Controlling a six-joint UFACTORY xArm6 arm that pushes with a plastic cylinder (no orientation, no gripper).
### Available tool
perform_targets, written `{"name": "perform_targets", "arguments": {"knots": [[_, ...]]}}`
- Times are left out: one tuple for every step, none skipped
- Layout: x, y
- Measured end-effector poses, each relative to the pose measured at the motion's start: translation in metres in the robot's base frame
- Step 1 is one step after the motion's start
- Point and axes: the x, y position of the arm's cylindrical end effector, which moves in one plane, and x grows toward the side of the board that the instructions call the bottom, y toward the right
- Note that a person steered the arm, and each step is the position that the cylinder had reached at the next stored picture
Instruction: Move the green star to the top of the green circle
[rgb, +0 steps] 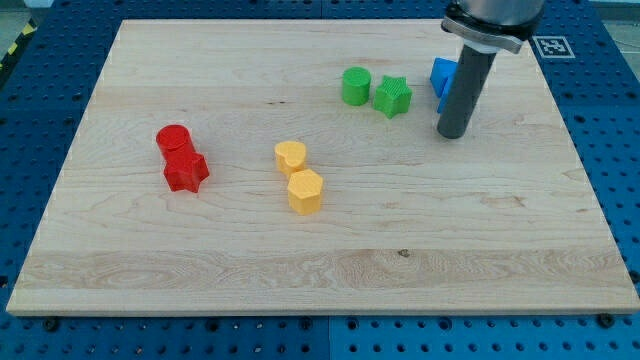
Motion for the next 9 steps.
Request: {"name": "perform_targets", "arguments": {"knots": [[-0.016,-0.025],[-0.029,-0.060],[-0.045,-0.072],[-0.053,-0.072],[-0.078,-0.073],[-0.085,-0.073],[-0.092,-0.078],[-0.112,-0.079],[-0.136,-0.078]]}}
